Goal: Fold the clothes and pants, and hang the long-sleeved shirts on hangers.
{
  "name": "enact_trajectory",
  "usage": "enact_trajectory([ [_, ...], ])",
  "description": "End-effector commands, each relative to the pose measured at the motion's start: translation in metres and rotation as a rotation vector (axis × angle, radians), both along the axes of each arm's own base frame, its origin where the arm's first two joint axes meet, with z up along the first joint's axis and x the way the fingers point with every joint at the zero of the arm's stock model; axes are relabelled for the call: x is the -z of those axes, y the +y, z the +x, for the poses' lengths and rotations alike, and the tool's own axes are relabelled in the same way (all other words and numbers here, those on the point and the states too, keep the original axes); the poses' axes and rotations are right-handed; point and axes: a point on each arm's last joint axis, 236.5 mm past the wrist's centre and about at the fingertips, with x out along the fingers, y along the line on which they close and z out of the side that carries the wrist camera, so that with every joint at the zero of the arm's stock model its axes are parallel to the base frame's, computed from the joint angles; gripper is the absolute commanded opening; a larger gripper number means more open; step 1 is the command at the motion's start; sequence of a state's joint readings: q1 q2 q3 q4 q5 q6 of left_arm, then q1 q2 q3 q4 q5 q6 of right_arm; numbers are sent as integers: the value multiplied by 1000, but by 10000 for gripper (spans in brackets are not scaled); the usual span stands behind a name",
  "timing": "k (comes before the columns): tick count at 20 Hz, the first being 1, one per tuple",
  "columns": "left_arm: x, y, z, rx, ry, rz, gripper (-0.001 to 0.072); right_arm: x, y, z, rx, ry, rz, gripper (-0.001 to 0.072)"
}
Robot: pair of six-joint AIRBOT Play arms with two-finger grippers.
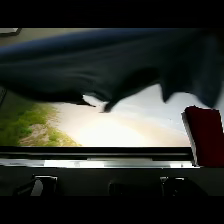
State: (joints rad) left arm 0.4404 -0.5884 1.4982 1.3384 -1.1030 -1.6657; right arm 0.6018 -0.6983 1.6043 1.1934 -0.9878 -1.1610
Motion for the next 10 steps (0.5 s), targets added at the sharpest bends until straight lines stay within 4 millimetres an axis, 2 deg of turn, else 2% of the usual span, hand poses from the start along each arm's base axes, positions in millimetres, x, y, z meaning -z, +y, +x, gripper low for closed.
enact_trajectory([
  [1,-25,6,-52,-123,-91,27,15,-25,-27,-26,37,-65,36,32],
  [3,-16,14,-36,-119,-48,26,16,-14,-21,-4,69,-32,7,32],
  [5,5,18,2,-58,41,31,16,9,-13,34,137,28,-45,32],
  [7,39,23,50,19,148,-1,16,42,1,82,212,102,-84,32],
  [9,88,39,97,43,279,-67,16,95,33,137,235,209,-68,32],
  [10,121,46,121,54,359,-100,16,132,53,164,214,301,-5,33],
])
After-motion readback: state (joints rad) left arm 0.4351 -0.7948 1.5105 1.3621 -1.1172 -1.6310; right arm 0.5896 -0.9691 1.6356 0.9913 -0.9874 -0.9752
